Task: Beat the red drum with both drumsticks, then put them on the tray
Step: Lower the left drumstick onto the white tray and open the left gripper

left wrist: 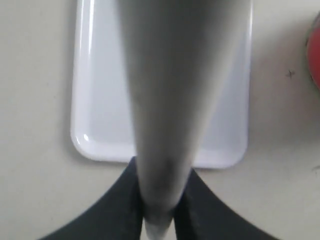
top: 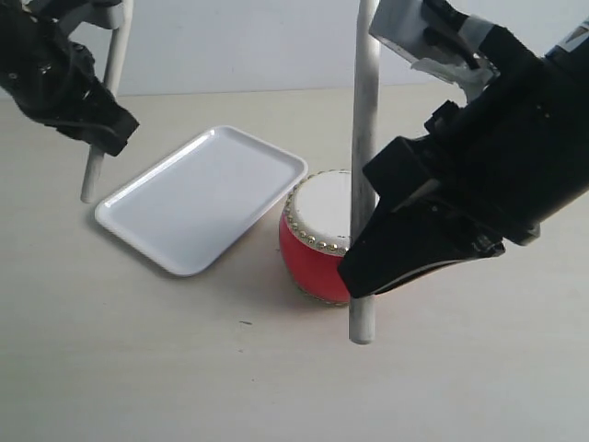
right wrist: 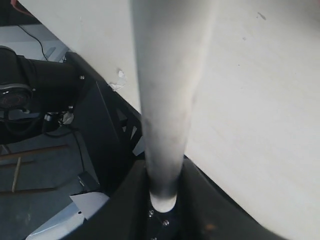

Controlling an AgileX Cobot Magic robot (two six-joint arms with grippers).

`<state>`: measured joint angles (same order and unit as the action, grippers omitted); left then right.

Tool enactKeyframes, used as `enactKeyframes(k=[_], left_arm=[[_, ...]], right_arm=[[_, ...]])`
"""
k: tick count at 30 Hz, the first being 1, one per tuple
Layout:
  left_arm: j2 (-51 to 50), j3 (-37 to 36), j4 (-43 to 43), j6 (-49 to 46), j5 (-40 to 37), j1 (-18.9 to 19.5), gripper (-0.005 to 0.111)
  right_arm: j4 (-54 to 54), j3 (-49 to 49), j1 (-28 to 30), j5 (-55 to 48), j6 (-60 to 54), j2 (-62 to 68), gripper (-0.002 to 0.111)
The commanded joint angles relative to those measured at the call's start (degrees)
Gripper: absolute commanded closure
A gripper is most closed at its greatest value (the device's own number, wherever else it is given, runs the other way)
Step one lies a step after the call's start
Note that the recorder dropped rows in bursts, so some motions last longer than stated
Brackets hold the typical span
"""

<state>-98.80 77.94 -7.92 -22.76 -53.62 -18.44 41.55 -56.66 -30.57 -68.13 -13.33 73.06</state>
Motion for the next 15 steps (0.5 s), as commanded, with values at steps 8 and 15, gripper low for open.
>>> enactKeyframes(k=[8,15], left_arm=[[-21.24,19.53,6.26,-2.74,-8.35,0.19,0.107],[-26.32,20.70,7.38,-4.98,-3.50,0.19,0.107]], right_arm=[[-1.68,-0.42,-0.09,-1.83,-0.50,-0.19,0.108],[-1.68,-0.42,-0.09,-1.83,-0.06,-0.19,0.108]])
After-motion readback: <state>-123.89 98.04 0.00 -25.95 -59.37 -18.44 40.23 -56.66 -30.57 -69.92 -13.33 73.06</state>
